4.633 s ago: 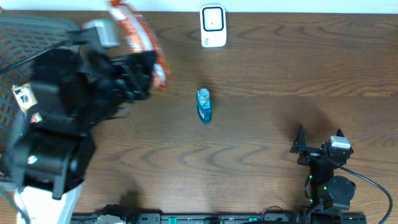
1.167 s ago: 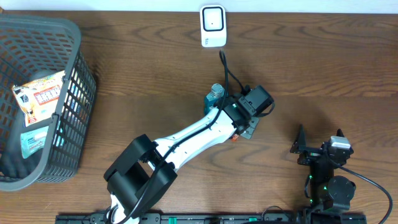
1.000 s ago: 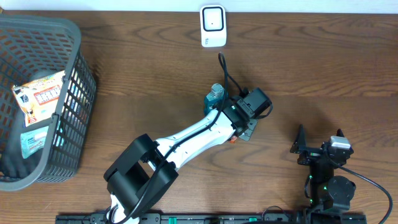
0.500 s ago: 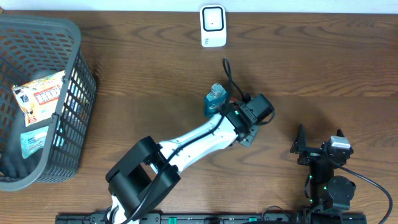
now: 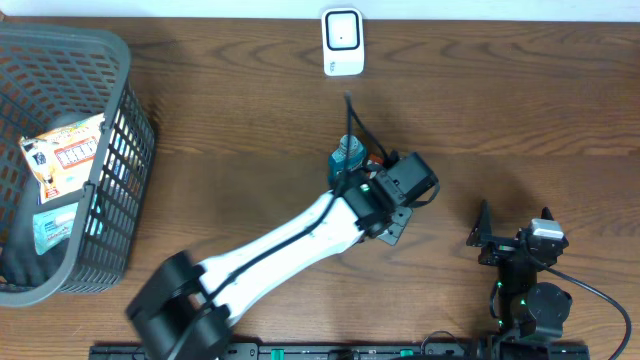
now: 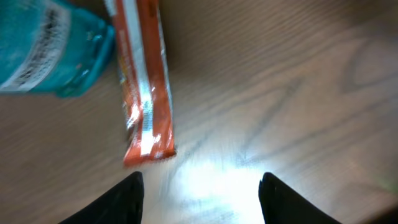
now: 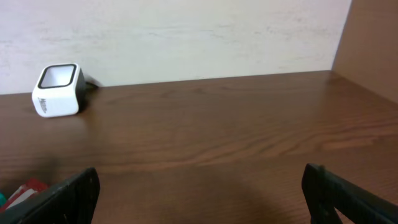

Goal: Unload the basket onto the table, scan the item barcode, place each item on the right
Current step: 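Lower the orange snack bar beside the teal bottle and release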

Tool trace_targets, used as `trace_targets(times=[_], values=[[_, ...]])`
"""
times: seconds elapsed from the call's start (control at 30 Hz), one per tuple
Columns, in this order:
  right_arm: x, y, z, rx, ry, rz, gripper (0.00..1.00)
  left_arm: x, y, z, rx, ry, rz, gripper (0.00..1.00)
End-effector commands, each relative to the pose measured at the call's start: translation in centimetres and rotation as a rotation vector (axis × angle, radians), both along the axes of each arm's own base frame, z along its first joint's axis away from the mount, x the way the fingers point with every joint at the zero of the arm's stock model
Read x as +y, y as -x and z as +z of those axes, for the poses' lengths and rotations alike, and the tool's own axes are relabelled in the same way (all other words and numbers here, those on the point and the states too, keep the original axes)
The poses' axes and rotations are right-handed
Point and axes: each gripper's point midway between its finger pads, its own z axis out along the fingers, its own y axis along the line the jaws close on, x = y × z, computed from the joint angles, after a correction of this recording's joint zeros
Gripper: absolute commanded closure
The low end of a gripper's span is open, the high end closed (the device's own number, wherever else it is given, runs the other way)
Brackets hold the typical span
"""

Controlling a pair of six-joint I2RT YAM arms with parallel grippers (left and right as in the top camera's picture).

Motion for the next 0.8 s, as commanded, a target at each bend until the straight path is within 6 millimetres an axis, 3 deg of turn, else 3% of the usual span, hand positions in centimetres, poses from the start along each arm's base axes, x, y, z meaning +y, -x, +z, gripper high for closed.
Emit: trace_targets(times=[0.0, 0.17, 0.43, 0.6, 0.77], values=[[-0.2, 0.1, 0.0, -0.001, 0.001, -0.009, 0.01, 1.1, 0.2, 3.7, -0.044, 0.046, 0.019, 0.36], [-0.2, 0.1, 0.0, -0.001, 0.001, -0.009, 0.01, 4.4, -0.4, 8.0, -0.142, 0.064, 0.095, 0.26], [-0.2, 0.1, 0.0, -0.001, 0.001, -0.009, 0.01, 10.5, -2.4, 13.7, -0.220, 0.154, 0.265, 0.22], [-0.2, 0.1, 0.0, -0.001, 0.001, -0.009, 0.01, 14.9, -4.4, 15.8, -0.261, 0.200, 0.403, 0.19], [-0.2, 0.1, 0.0, -0.001, 0.001, -0.009, 0.01, 17.3, -5.5, 17.9, -0.267, 0.261, 0.469, 0.19]])
